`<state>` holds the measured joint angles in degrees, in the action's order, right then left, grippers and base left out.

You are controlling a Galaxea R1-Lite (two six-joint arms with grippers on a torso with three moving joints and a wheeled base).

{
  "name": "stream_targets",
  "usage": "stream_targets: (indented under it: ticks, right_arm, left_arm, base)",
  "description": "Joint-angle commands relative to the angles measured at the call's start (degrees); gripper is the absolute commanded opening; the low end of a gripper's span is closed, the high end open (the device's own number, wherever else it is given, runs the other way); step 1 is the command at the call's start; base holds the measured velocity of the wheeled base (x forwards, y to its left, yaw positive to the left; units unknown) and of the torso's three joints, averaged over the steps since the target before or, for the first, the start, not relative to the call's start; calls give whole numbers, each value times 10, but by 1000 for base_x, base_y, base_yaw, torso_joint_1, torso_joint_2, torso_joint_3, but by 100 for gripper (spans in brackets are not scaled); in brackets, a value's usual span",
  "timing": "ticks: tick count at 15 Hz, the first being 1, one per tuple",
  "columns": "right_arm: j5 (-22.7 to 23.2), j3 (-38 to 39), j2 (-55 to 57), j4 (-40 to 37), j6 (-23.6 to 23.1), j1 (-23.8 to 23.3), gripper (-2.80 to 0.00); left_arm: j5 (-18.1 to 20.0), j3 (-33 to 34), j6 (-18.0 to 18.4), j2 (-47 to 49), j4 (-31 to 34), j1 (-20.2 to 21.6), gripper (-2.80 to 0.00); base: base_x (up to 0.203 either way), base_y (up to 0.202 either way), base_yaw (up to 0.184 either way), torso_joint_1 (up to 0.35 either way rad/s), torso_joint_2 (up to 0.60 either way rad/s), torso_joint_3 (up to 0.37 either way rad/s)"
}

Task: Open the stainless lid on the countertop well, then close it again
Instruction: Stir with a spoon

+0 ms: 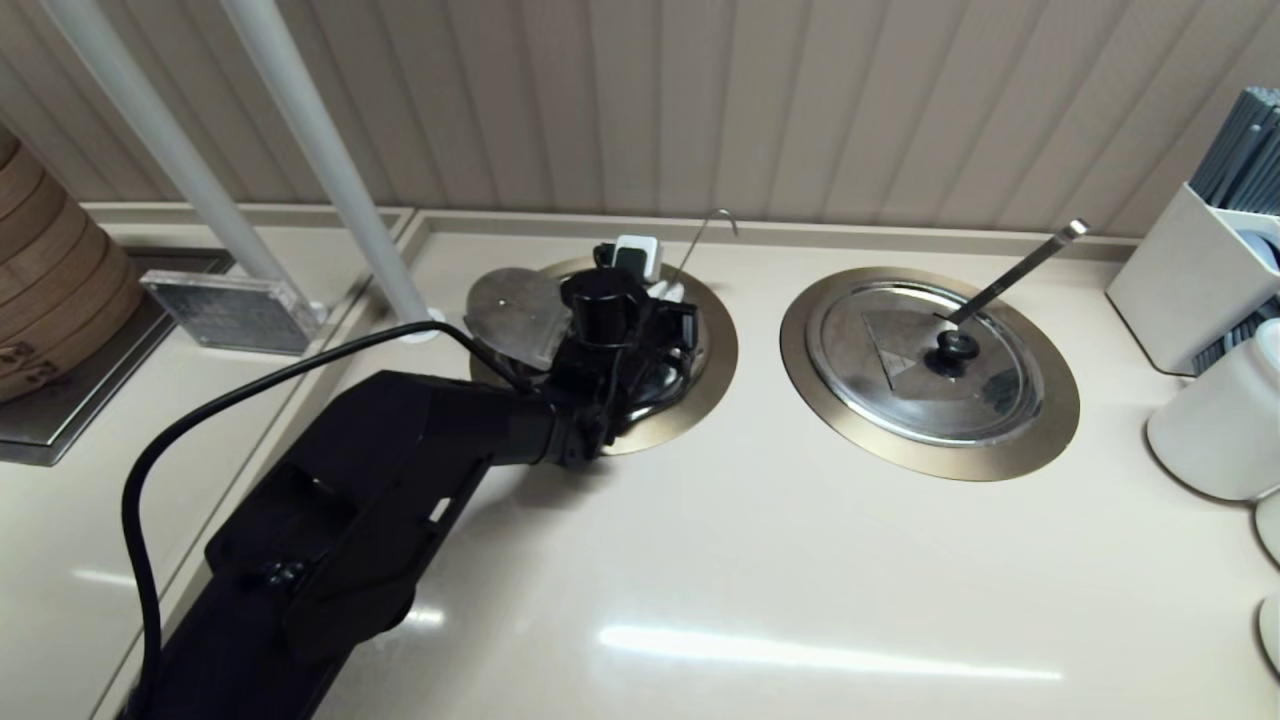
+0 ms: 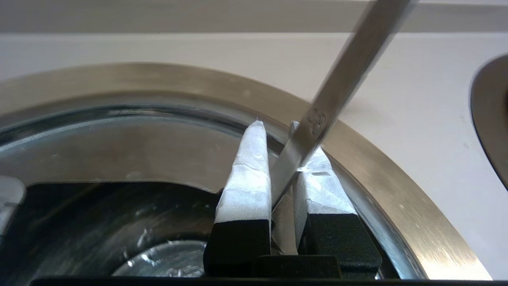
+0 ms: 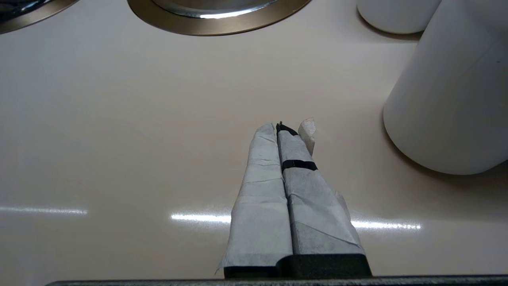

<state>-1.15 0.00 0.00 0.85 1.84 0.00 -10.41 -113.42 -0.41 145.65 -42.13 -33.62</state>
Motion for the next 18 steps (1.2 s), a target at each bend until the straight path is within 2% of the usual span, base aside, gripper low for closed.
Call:
stream_targets:
  ticks: [1,18]
  right_arm:
    - [0,3,0,0,0,0,-280]
    - [0,3,0,0,0,0,-280]
  left_arm:
    - [0,0,-1,-2,-1,-1,-280]
    - [-8,22,-6,-24,8,1,-280]
  base:
    - [0,0,0,0,0,0]
    - [0,0,0,0,0,0]
